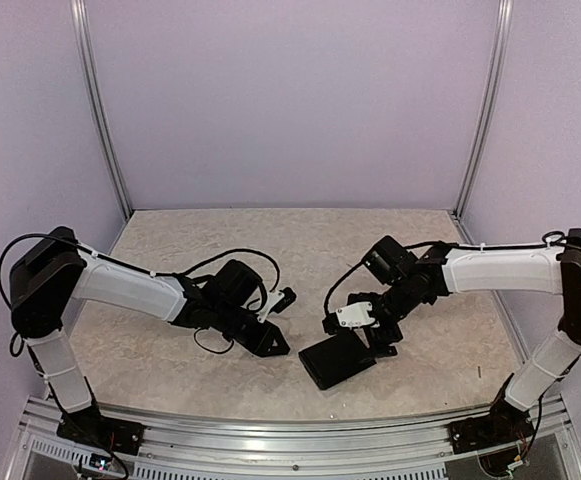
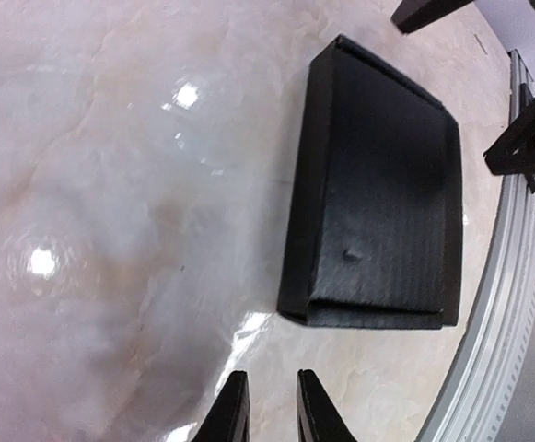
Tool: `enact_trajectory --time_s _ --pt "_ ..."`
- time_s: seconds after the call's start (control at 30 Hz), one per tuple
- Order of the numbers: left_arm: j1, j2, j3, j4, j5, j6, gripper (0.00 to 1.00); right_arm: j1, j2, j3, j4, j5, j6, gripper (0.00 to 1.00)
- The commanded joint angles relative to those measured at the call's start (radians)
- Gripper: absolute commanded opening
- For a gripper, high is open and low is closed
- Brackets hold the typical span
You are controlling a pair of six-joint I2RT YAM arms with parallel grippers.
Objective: Fold the paper box
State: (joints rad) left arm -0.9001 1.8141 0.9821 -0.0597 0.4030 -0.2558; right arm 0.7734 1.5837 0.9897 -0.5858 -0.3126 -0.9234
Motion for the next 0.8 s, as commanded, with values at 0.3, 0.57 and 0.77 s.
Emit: enact_trajectory --time_s 0.3,0.57,0.77 --pt "-0.102 -0.087 -0.108 -0.016 -0.141 -0.136 0.2 -0.059 0.098 0.13 -0.11 -0.023 0.026 0.36" --pt "-0.17 -0.017 -0.069 0.007 -0.145 -0.172 0.2 -0.069 0.203 0.173 -0.078 -0.02 0.087 0.29" --pt "-0.158 0.033 -0.063 0.112 -0.098 -0.204 0.19 -0.103 0.214 0.169 -0.114 -0.063 0.117 0.3"
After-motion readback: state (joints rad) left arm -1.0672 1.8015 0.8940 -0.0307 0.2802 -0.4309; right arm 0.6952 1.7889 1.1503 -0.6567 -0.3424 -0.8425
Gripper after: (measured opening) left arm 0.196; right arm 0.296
